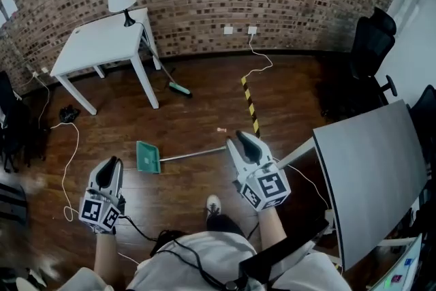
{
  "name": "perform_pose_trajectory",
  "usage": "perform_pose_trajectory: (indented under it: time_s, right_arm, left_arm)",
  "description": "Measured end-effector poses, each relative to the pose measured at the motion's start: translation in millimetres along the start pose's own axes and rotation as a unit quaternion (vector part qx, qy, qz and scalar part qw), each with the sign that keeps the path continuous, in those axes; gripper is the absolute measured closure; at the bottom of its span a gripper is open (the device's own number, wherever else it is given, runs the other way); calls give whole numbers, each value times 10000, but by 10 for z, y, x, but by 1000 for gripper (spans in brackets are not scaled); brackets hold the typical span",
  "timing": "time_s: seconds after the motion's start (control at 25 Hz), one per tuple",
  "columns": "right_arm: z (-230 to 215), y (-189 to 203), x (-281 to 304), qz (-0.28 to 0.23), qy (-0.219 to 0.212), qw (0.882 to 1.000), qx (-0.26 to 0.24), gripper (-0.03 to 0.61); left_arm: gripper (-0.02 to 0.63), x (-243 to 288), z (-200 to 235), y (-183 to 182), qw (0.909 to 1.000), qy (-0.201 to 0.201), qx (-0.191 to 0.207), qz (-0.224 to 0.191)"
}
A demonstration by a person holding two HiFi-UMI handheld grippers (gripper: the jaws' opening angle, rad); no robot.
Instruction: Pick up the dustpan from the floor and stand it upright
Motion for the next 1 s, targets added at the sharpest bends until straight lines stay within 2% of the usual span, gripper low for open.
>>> perform_pose_trajectory:
  time_s: [0.12,0.2,0.4,0.64,0.72,0.8,1.0]
  right_arm:
    - [-316,-122,373,-83,68,9999,-26,471]
    - [-361,-145,532,-106,52,9999,-19,505]
    - [-478,-141,809,-158,222,9996,62,505]
    - [-448,61,933,246,565,9981,66,505]
    - [-461,199,932,487,693,9964,29,505]
    - [-526,414,905,730,789,9942,90,505]
    - [-888,1339,725,1503,1049,9814,577,505]
  left_arm:
    - [546,429,138,-59,9999,-26,79,105]
    - [546,590,181,-19,9998,8,29,194]
    - [546,983,221,28,9995,245,-68,177]
    - [546,1103,407,148,9981,515,-222,253]
    - [546,1110,471,316,9972,569,-319,379]
    - [546,1174,479,596,9947,702,-270,702]
    - [546,1366,321,1425,9792,1240,-82,1605]
Point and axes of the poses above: the fingertips, and each gripper's own axes: x forward along the fingers, z to its left, y out of its underside, the point moved 1 cm from there along -x, backward along the fingers, and after that the axes turned 3 degrees about -y, right-handed, at the moved point
